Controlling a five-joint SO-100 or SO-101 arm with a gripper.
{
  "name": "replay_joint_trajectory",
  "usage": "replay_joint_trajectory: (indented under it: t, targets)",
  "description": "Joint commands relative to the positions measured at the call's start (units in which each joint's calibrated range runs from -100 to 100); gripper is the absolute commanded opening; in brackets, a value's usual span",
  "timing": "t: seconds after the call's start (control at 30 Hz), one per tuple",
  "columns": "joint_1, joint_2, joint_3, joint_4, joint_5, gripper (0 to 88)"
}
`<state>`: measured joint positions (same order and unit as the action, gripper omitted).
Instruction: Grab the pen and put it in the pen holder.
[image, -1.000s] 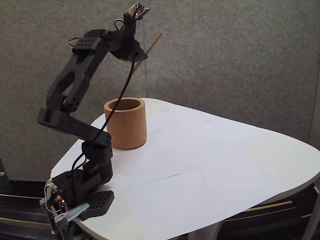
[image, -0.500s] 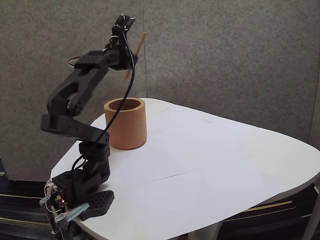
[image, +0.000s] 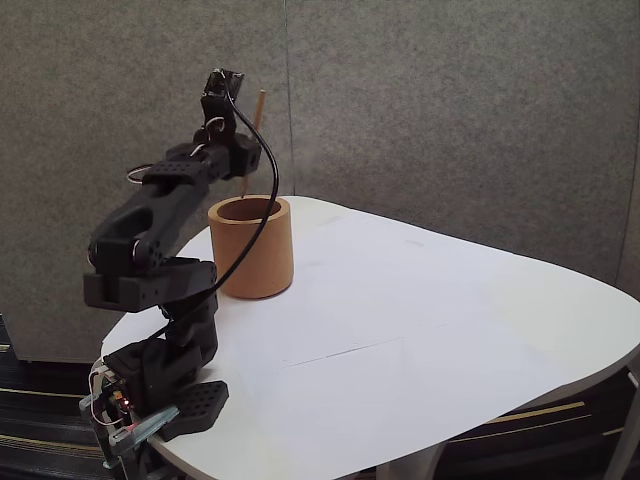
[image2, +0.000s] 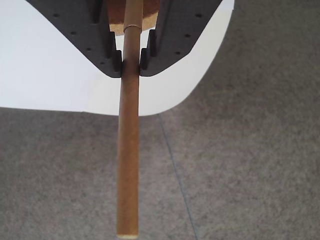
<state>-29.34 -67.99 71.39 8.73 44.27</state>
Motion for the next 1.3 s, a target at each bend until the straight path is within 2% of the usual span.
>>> replay_joint_trajectory:
  t: [0.0, 0.33, 0.87, 1.27]
  targets:
    - [0.06, -1.18, 0.72, -1.44, 0.29, 0.7]
    - [-2.5, -1.18, 11.37, -13.56, 0.29, 0.7]
    - [-1.92, -1.18, 21.39, -13.9, 0.29, 0.7]
    - [-1.84, -1.18, 21.84, -10.17, 0.13, 0.7]
